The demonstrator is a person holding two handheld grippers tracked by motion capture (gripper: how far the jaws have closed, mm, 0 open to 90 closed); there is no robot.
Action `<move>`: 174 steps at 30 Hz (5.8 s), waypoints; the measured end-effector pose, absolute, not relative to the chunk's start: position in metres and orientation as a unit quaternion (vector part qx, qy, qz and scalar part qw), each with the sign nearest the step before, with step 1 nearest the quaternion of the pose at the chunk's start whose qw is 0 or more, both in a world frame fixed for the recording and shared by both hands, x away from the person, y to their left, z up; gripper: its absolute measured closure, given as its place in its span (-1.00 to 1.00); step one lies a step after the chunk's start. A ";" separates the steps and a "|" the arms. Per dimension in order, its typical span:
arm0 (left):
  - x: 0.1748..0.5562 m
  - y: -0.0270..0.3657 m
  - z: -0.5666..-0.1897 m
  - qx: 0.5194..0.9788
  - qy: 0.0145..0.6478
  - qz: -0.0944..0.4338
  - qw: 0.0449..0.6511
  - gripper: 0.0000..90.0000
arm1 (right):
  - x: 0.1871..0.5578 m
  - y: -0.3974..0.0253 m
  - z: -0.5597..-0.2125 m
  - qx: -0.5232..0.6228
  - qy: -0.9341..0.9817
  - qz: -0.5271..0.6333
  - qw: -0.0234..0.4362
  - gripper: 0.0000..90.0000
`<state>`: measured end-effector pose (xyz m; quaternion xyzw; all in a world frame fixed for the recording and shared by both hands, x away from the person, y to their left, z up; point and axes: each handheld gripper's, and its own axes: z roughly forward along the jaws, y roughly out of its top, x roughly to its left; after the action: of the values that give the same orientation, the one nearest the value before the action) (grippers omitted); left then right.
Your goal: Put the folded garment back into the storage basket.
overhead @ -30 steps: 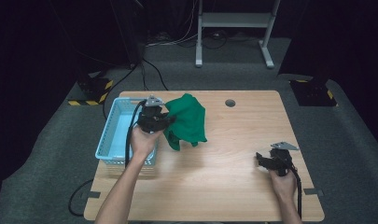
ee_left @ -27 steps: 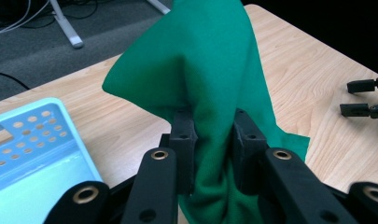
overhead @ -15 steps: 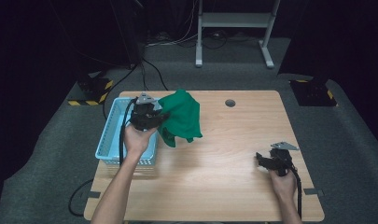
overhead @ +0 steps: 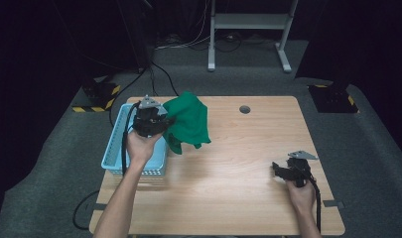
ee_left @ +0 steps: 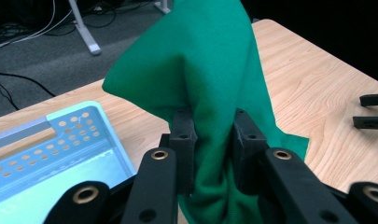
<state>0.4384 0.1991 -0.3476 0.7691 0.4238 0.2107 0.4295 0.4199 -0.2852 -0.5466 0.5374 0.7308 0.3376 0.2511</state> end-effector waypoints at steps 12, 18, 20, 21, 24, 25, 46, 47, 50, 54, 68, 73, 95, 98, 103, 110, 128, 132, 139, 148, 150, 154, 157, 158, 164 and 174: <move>0.438 0.209 -0.344 0.764 0.431 0.214 0.430 0.64 | 0.420 -0.285 -0.547 0.537 0.731 0.338 0.251 -0.46; 0.438 0.216 -0.344 0.761 0.435 0.215 0.431 0.64 | 0.420 -0.285 -0.547 0.537 0.731 0.338 0.251 -0.46; 0.438 0.217 -0.344 0.759 0.438 0.213 0.432 0.64 | 0.420 -0.285 -0.547 0.537 0.731 0.338 0.251 -0.46; 0.438 0.219 -0.344 0.759 0.439 0.214 0.431 0.64 | 0.420 -0.285 -0.547 0.537 0.731 0.338 0.251 -0.46; 0.437 0.222 -0.343 0.757 0.441 0.213 0.432 0.64 | 0.420 -0.285 -0.547 0.537 0.731 0.338 0.251 -0.46; 0.437 0.223 -0.343 0.755 0.443 0.213 0.434 0.64 | 0.420 -0.285 -0.547 0.537 0.731 0.338 0.251 -0.46; 0.443 0.244 -0.356 0.750 0.464 0.204 0.424 0.64 | 0.420 -0.285 -0.547 0.537 0.731 0.338 0.251 -0.46; 0.443 0.245 -0.357 0.750 0.465 0.204 0.423 0.64 | 0.420 -0.285 -0.547 0.537 0.731 0.338 0.251 -0.46; 0.444 0.248 -0.360 0.749 0.471 0.206 0.418 0.64 | 0.420 -0.285 -0.547 0.537 0.731 0.338 0.251 -0.46; 0.446 0.254 -0.366 0.747 0.480 0.208 0.410 0.64 | 0.420 -0.285 -0.547 0.537 0.731 0.338 0.251 -0.46; 0.452 0.272 -0.385 0.737 0.502 0.204 0.403 0.64 | 0.420 -0.285 -0.547 0.537 0.731 0.338 0.251 -0.46; 0.453 0.278 -0.392 0.736 0.504 0.204 0.403 0.64 | 0.420 -0.285 -0.547 0.537 0.731 0.338 0.251 -0.46; 0.462 0.293 -0.424 0.730 0.528 0.202 0.384 0.63 | 0.420 -0.285 -0.547 0.537 0.731 0.338 0.251 -0.46; 0.464 0.294 -0.427 0.731 0.528 0.205 0.379 0.63 | 0.420 -0.285 -0.547 0.538 0.731 0.338 0.251 -0.46; 0.467 0.293 -0.432 0.736 0.530 0.207 0.366 0.63 | 0.420 -0.285 -0.547 0.538 0.731 0.338 0.251 -0.46; 0.469 0.295 -0.438 0.736 0.537 0.204 0.359 0.63 | 0.420 -0.285 -0.547 0.538 0.731 0.338 0.251 -0.46; 0.478 0.294 -0.448 0.747 0.539 0.209 0.329 0.63 | 0.420 -0.284 -0.547 0.536 0.732 0.338 0.250 -0.46; 0.479 0.292 -0.450 0.749 0.539 0.212 0.321 0.63 | 0.420 -0.284 -0.547 0.535 0.732 0.339 0.250 -0.46; 0.483 0.293 -0.454 0.751 0.546 0.210 0.307 0.63 | 0.420 -0.284 -0.547 0.535 0.732 0.339 0.250 -0.46; 0.487 0.292 -0.461 0.760 0.549 0.219 0.270 0.62 | 0.420 -0.284 -0.547 0.535 0.733 0.338 0.250 -0.46; 0.487 0.292 -0.462 0.761 0.550 0.222 0.262 0.62 | 0.420 -0.284 -0.547 0.534 0.733 0.338 0.250 -0.46; 0.487 0.294 -0.464 0.765 0.551 0.224 0.248 0.62 | 0.420 -0.284 -0.547 0.535 0.733 0.338 0.250 -0.46; 0.488 0.296 -0.468 0.763 0.556 0.223 0.245 0.61 | 0.420 -0.284 -0.547 0.535 0.733 0.338 0.250 -0.46; 0.488 0.296 -0.469 0.762 0.557 0.222 0.243 0.61 | 0.420 -0.284 -0.547 0.535 0.733 0.338 0.250 -0.46; 0.487 0.299 -0.474 0.758 0.565 0.223 0.238 0.59 | 0.420 -0.284 -0.547 0.535 0.733 0.338 0.250 -0.46; 0.486 0.305 -0.472 0.747 0.578 0.228 0.236 0.53 | 0.420 -0.284 -0.547 0.533 0.734 0.338 0.250 -0.46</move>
<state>0.4855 0.3048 -0.4716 0.7474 0.5778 0.2277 0.2361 0.4203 -0.2841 -0.5466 0.5330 0.7342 0.3385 0.2498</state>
